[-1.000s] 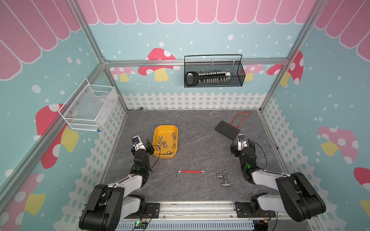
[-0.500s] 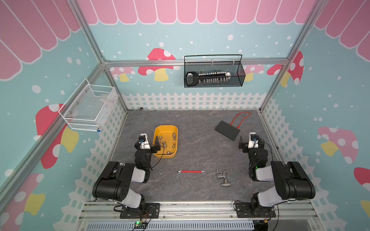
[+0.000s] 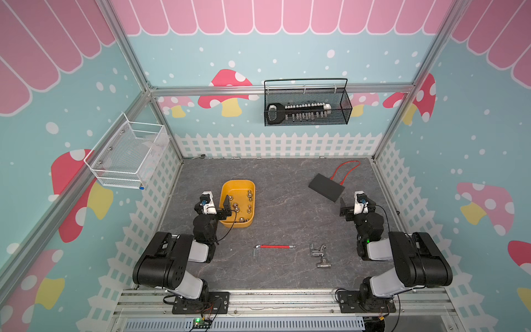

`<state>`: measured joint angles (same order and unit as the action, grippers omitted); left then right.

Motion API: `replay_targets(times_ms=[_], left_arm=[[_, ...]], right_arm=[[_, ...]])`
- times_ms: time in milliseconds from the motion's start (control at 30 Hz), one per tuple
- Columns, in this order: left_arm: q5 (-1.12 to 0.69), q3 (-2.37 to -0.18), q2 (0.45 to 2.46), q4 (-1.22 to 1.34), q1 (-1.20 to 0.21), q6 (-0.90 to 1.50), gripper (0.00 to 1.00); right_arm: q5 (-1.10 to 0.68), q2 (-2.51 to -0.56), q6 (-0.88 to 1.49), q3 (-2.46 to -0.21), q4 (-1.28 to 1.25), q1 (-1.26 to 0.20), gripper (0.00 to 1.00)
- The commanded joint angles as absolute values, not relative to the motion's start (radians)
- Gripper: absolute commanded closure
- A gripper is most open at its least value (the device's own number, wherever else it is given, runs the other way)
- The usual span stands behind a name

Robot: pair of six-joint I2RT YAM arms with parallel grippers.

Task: Put the nuts on the desktop into the storage box
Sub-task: Reset both arms

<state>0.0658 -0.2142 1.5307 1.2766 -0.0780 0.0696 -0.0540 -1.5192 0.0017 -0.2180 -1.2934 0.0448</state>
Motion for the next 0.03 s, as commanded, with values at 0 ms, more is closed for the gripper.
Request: replay_targets(times_ms=[0], left_arm=[[0.050,-0.222,1.529,1.292,-0.072,0.055,0.01]], right_arm=[[-0.057,-1.514,0.012,-0.215,-1.286,0.040,0.00]])
